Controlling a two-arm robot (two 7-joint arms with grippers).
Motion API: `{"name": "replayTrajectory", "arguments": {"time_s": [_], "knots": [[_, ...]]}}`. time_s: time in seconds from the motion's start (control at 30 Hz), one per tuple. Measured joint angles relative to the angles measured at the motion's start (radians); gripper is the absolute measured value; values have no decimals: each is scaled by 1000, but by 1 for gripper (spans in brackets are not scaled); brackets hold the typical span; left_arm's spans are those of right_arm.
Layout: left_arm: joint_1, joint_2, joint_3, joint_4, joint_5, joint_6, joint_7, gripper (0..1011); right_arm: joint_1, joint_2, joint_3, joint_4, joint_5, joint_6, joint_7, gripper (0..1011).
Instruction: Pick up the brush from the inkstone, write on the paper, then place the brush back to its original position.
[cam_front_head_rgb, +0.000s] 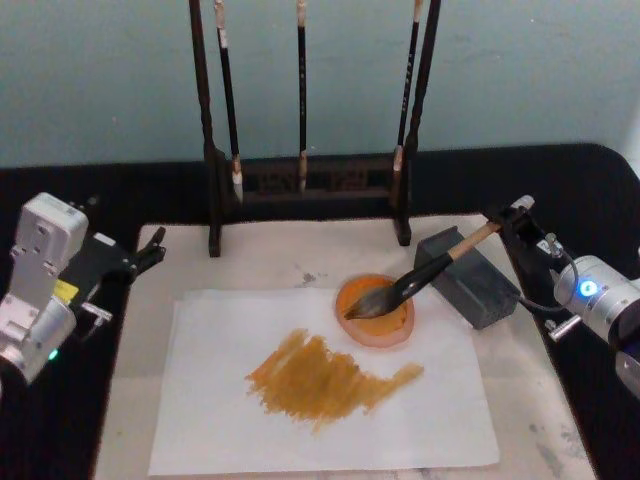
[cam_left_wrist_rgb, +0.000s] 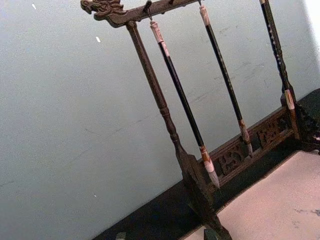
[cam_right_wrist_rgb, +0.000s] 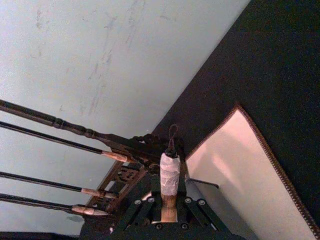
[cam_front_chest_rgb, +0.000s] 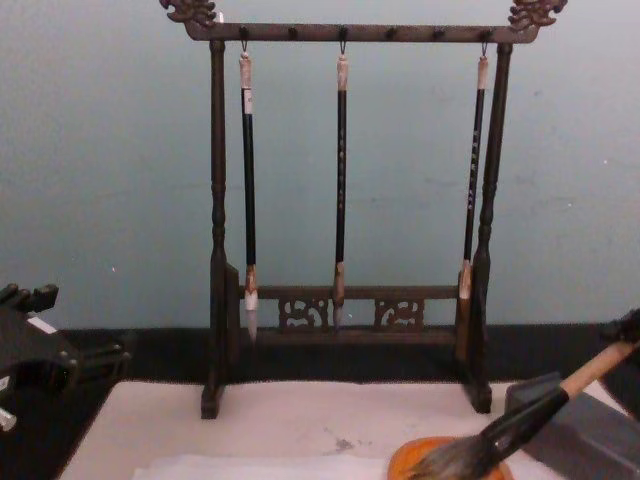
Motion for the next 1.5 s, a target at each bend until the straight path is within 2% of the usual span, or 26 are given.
{"name": "replayTrajectory", "arguments": {"time_s": [0.93,1.5], "knots": [[0,0,0,0,0,0,0,1010,14,40,-53,16,59,-36,-2,154],[0,0,0,0,0,0,0,1010,13,38,-50,17,59,-34,-2,169]]}}
